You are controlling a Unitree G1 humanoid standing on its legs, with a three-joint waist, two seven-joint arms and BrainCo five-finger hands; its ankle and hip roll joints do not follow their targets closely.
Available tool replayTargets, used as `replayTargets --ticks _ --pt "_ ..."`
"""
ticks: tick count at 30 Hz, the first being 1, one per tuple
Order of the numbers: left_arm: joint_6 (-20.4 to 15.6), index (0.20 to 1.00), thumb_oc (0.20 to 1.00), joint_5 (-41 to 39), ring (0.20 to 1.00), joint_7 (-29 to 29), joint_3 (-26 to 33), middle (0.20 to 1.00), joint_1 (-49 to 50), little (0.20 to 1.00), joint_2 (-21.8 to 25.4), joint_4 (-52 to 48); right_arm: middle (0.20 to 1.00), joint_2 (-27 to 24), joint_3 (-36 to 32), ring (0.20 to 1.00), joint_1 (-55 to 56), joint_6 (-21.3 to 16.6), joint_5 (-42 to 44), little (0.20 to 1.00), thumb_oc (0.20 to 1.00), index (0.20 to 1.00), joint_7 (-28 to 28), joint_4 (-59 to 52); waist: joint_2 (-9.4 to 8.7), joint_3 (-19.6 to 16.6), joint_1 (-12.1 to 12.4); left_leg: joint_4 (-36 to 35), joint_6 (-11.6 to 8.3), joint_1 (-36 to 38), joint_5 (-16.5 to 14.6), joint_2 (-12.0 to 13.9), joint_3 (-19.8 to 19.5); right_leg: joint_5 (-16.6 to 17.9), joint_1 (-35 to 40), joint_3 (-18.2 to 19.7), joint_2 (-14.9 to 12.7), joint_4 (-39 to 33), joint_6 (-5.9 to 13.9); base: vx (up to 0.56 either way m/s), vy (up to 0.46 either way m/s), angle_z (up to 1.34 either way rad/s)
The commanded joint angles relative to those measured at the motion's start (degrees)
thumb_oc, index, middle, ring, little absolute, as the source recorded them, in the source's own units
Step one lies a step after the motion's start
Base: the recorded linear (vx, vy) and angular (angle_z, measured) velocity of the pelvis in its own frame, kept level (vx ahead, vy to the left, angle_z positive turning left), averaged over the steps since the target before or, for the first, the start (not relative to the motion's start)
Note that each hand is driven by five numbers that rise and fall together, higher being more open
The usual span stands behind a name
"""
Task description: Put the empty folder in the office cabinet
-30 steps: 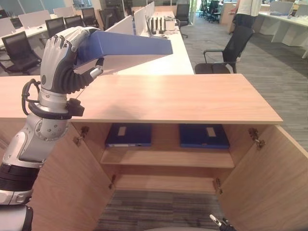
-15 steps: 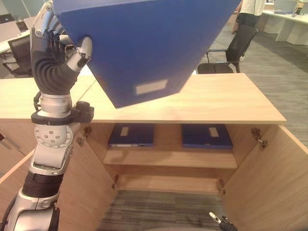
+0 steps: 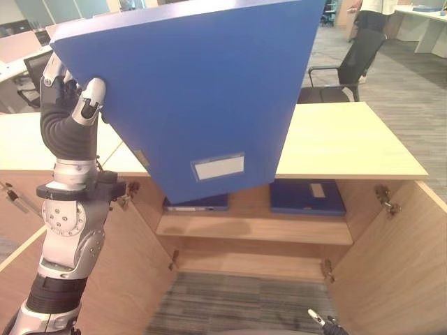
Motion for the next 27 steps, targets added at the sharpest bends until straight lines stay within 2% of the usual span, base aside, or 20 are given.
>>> replayTargets --ticks 1,11,19,22,25,26,27 --pt "-1.47 0.200 0.200 -4.91 0.200 -0.53 3.19 0.200 -2.33 0.200 1.22 -1.26 1.000 0.68 0.08 1.000 -3.31 -0.87 -2.01 1.000 1.000 1.000 0.18 0.06 -1.33 0.67 -0.38 1.11 -0.54 -4.43 2.62 0.89 -0.97 -7.81 3.12 -0.24 -2.05 7.20 3.61 0.00 0.000 0.00" --pt "0.69 0.200 0.200 -7.22 0.200 -3.83 4.11 0.200 3.07 0.200 3.11 -2.33 1.000 0.70 0.50 1.000 -3.30 -0.48 -2.62 1.000 1.000 1.000 0.67 0.12 -1.49 1.01 0.19 1.17 -0.37 -4.24 2.34 0.76 -1.08 -8.07 3.56 -0.62 -2.10 7.10 3.64 0.00 0.000 0.00" --pt "3.25 0.200 0.200 -7.78 0.200 -6.78 0.80 0.200 4.96 0.200 3.21 -3.37 1.000 0.77 1.76 1.000 -4.22 -0.46 -2.39 1.000 1.000 1.000 1.03 -1.66 -1.74 1.11 0.45 1.14 -0.32 -4.38 2.32 0.70 -1.08 -7.97 3.61 -0.83 -2.12 6.94 3.63 0.00 0.000 0.00" --pt "3.77 0.200 0.200 -7.38 0.200 -6.89 -0.50 0.200 5.52 0.200 2.30 -2.90 1.000 0.27 3.01 1.000 -5.12 -1.47 0.56 1.000 1.000 1.000 1.96 -9.22 -2.07 1.34 0.65 1.16 -0.36 -4.45 2.42 0.69 -1.09 -7.91 3.41 -0.63 -2.12 7.08 3.61 0.00 0.000 0.00" --pt "3.85 0.200 0.200 -6.95 0.200 -7.61 -0.28 0.200 6.36 0.200 2.91 -2.19 1.000 -4.12 5.50 1.000 -3.97 -1.80 -0.27 1.000 1.000 1.000 4.69 -23.43 -2.49 1.52 0.72 1.08 -0.37 -4.41 2.50 0.83 -1.00 -7.81 3.26 -0.68 -2.22 7.09 3.67 0.00 0.000 0.00" --pt "3.84 0.200 0.200 -6.96 0.200 -7.63 -0.28 0.200 6.41 0.200 2.87 -2.19 1.000 -4.19 5.51 1.000 -3.82 -1.69 -0.28 1.000 1.000 1.000 4.65 -23.63 -2.46 1.49 0.71 1.08 -0.37 -4.38 2.49 0.82 -1.00 -7.83 3.28 -0.68 -2.22 7.10 3.68 0.00 0.000 0.00" --pt "4.11 0.200 0.200 -6.52 0.200 -8.40 -0.47 0.200 6.70 0.200 3.37 -1.58 1.000 -7.98 6.17 1.000 -2.13 -1.71 0.50 1.000 1.000 1.000 7.04 -34.64 -2.72 1.63 0.53 1.03 -0.39 -4.41 2.53 0.90 -0.86 -7.74 3.21 -0.76 -2.29 7.03 3.76 0.00 0.000 0.00"
